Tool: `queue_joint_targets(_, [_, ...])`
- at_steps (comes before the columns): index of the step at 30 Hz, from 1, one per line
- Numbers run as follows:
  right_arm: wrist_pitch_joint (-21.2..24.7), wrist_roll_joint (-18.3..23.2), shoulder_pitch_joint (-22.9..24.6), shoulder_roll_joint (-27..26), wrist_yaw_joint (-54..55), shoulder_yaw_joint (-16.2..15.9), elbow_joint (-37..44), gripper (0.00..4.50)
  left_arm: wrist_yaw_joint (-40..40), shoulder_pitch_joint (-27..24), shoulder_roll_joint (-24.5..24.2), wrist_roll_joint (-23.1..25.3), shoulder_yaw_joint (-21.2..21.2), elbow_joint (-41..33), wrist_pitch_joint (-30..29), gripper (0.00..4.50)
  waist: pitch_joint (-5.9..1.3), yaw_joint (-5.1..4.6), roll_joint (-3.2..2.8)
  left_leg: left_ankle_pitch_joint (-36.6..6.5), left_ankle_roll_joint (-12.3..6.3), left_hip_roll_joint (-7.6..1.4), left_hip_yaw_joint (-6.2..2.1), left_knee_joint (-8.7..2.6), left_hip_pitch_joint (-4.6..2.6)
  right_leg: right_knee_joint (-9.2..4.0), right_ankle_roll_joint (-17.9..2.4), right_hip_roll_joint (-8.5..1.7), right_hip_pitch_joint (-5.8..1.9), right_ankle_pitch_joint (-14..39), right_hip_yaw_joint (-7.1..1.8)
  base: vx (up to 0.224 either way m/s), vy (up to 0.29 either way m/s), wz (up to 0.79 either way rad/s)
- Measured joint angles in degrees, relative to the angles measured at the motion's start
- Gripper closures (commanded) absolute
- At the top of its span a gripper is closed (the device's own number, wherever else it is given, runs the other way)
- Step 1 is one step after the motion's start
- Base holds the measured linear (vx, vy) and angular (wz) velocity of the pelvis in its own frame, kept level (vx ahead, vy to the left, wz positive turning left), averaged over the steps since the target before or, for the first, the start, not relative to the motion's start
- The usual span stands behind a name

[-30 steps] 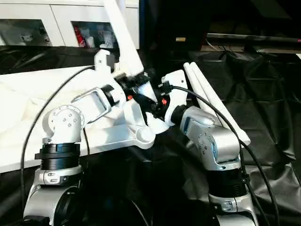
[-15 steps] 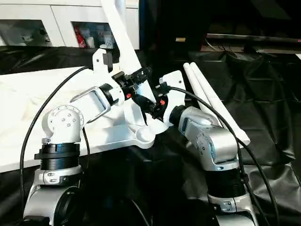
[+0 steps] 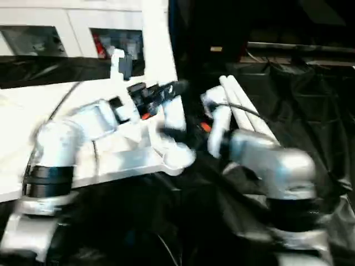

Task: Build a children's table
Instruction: Pick table leg

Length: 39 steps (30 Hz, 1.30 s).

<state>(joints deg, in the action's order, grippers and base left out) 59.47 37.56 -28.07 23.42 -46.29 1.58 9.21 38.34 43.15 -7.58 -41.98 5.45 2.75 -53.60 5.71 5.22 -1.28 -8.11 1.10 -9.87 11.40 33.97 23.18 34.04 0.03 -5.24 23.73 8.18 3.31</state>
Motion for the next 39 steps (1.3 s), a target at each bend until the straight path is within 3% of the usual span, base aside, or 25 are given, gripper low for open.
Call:
queue_joint_targets(5, [1.8, 2.6, 0.3, 1.5, -3.0, -1.2, 1.9, 1.07, 8.1, 0.0, -2.8, -1.7, -2.0, -0.7, 0.1, 2.62, -0.07, -0.08, -0.08, 0.1, 0.14, -0.03, -0.01, 0.01, -0.12, 0.11, 0.3, 0.0, -0.01, 0.2, 0.01, 0.0, 0.0, 0.0])
queue_joint_targets(9, [1.5, 2.8, 0.3, 0.8, -2.8, -1.9, 2.0, 1.67, 9.4, 0.0, -3.2, -1.9, -2.0, -0.5, 0.4, 2.62, -0.1, -0.15, -0.06, 0.1, 0.15, -0.03, -0.01, 0.1, -0.16, 0.1, 0.3, -0.02, -0.02, 0.2, 0.02, 0.0, 0.0, 0.0])
queue_joint_targets(17, [-0.6, 2.2, 0.3, -2.8, 1.3, -2.0, 1.9, 2.22, 9.2, 0.0, -3.0, -1.5, -1.4, 1.0, 2.8, 2.62, -0.1, -0.25, -0.05, 0.1, 0.15, -0.04, -0.17, 0.24, -0.16, -0.29, 0.4, -0.14, -0.06, 0.2, 0.34, 0.0, 0.0, 0.0])
queue_joint_targets(18, [-1.2, 2.0, 0.3, -3.2, 2.2, -2.0, 1.9, 2.37, 8.6, 0.0, -2.7, -1.4, -0.9, 1.2, 2.9, 2.62, -0.1, -0.25, -0.05, 0.1, 0.15, -0.04, -0.21, 0.24, -0.16, -0.4, 0.4, -0.14, -0.06, 0.2, 0.39, 0.0, 0.0, 0.0])
queue_joint_targets(19, [-1.6, 1.5, 0.3, -3.4, 2.8, -2.0, 1.9, 2.4, 7.5, 0.1, -2.3, -1.0, -0.6, 1.6, 2.9, 2.06, -0.11, -0.25, -0.06, 0.1, 0.15, -0.04, -0.27, 0.23, -0.16, -0.54, 0.4, -0.14, -0.12, 0.2, 0.45, 0.0, 0.0, 0.0])
queue_joint_targets(24, [-4.7, -3.7, 0.2, -5.6, 9.6, -2.0, 1.2, 2.54, -1.8, 0.3, 0.9, 2.9, -0.4, 2.5, 5.0, 1.8, -0.11, -0.46, -0.07, 0.1, 0.15, -0.07, -0.41, 0.24, -0.16, -1.34, 0.4, -0.14, -0.4, 0.2, 0.69, 0.0, 0.0, 0.0])
queue_joint_targets(27, [-5.5, -5.1, -0.4, -6.0, 11.7, -2.2, 0.9, 2.56, -7.3, 0.4, 3.2, 3.9, -0.1, 2.6, 4.9, 1.8, -0.11, -0.84, -0.07, 0.1, 0.14, -0.07, -0.54, 0.23, -0.17, -1.94, 0.4, -0.14, -0.58, 0.2, 0.9, 0.0, 0.0, 0.0])
queue_joint_targets(30, [-6.2, -6.3, -0.8, -6.4, 13.3, -2.5, 0.7, 2.57, -11.9, 0.8, 5.7, 4.7, 0.5, 2.6, 5.0, 1.8, -0.1, -1.79, -0.16, 0.1, 0.13, -0.08, -1.06, 0.22, -0.17, -2.82, 0.4, -0.18, -1.04, 0.2, 1.66, 0.0, 0.0, 0.0])
queue_joint_targets(32, [-6.3, -6.8, -0.8, -6.4, 13.5, -3.2, 0.7, 2.57, -14.8, 0.9, 7.4, 5.1, 1.0, 2.6, 5.4, 2.08, -0.08, -2.26, -0.2, 0.1, 0.13, -0.14, -1.58, 0.19, -0.21, -3.34, 0.4, -0.21, -1.36, 0.2, 2.39, 0.0, 0.0, 0.0])
queue_joint_targets(35, [-6.6, -7.8, -0.8, -6.6, 13.9, -4.0, 0.7, 2.57, -18.6, 0.9, 9.7, 5.9, 1.4, 2.8, 7.3, 2.18, -0.06, -2.9, -0.21, 0.1, 0.13, -0.16, -1.52, 0.08, -0.56, -2.84, 0.4, -0.18, -1.48, 0.3, 2.25, 0.0, 0.0, 0.0])
queue_joint_targets(36, [-6.8, -8.1, -0.8, -6.6, 14.2, -4.0, 0.6, 2.57, -19.4, 1.0, 10.1, 5.9, 1.7, 3.0, 7.6, 2.42, 0.0, -3.08, -0.2, 0.1, 0.15, -0.12, -1.44, -0.18, -0.96, -3.0, 0.4, -0.22, -1.47, 0.3, 2.42, 0.0, 0.0, 0.0])
queue_joint_targets(37, [-7.0, -8.3, -0.9, -6.7, 14.6, -4.0, 0.6, 2.57, -20.3, 1.0, 10.6, 5.9, 2.0, 3.1, 7.9, 2.51, 0.14, -3.24, -0.51, 0.0, 0.08, -0.18, -1.65, -0.15, -1.24, -3.7, 0.5, -0.36, -1.7, 0.3, 3.71, 0.0, 0.0, 0.0])
queue_joint_targets(38, [-7.0, -8.5, -1.1, -6.9, 14.9, -4.1, 0.5, 2.57, -20.6, 1.0, 10.7, 5.9, 2.1, 3.1, 8.2, 2.53, 0.25, -3.49, -1.31, -0.1, 0.11, -0.94, -1.94, -0.01, -1.29, -4.83, 0.5, -0.59, -2.49, 0.3, 5.85, -0.019, -0.001, -0.22])
queue_joint_targets(39, [-7.3, -8.5, -1.4, -7.0, 15.1, -4.0, 0.6, 2.57, -20.9, 1.6, 10.6, 5.9, 2.2, 3.2, 8.2, 2.53, 0.49, -2.7, -1.86, -0.2, 0.38, -1.71, -2.22, -0.23, -0.68, -1.16, 0.2, -1.02, -2.88, 2.4, 6.7, -0.019, -0.001, -0.22])
